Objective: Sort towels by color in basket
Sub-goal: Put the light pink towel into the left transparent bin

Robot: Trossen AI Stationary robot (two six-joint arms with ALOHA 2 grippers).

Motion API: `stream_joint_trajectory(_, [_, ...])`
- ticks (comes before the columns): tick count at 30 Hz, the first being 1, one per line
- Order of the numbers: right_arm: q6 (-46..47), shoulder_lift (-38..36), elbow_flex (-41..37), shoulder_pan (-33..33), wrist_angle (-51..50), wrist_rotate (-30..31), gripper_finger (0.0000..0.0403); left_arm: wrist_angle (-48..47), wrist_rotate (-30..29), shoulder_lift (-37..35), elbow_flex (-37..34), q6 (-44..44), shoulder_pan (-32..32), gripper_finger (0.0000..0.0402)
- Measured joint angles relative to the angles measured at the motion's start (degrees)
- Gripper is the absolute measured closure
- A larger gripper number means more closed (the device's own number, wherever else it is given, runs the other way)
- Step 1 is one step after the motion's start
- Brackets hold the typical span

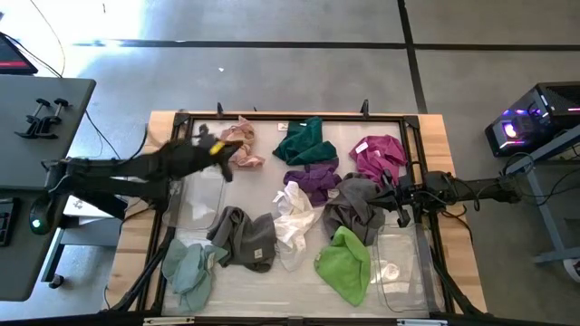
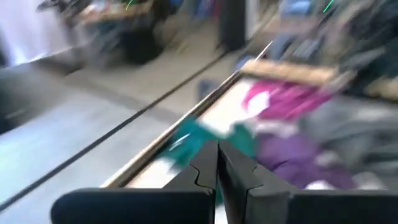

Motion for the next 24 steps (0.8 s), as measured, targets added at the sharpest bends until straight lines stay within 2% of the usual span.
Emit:
stream_joint_trajectory(4, [0.0, 0.0, 0.0, 0.0, 0.0, 0.0, 0.0402, -18.3, -9.8, 12.4, 14.1, 2.9, 2.7, 0.0379])
stream_joint_trajectory(6, [0.0, 0.0, 0.0, 0.0, 0.0, 0.0, 0.0402, -25.3, -10.9, 18.0, 19.8, 3.2, 4.2, 0.0355])
stream_joint_trajectory(8, [0.0, 0.0, 0.0, 0.0, 0.0, 0.0, 0.0402, -30.5, -8.1, 23.0, 24.8, 2.7, 6.2, 0.0324])
stream_joint_trajectory(13, [0.0, 0.0, 0.0, 0.0, 0.0, 0.0, 0.0402, -43.4, 10.5, 36.1, 35.0, -2.2, 12.5, 0.0237])
stream_joint_trajectory(15, [0.0, 0.0, 0.0, 0.0, 0.0, 0.0, 0.0402, -47.6, 15.8, 41.1, 37.9, -3.5, 14.4, 0.0203])
stream_joint_trajectory(20, [0.0, 0.0, 0.0, 0.0, 0.0, 0.0, 0.0402, -54.7, 17.8, 53.1, 42.5, -3.4, 18.0, 0.0138])
stream_joint_trajectory(24, [0.0, 0.0, 0.0, 0.0, 0.0, 0.0, 0.0402, -59.4, 16.5, 60.4, 46.3, -1.9, 20.8, 0.0113])
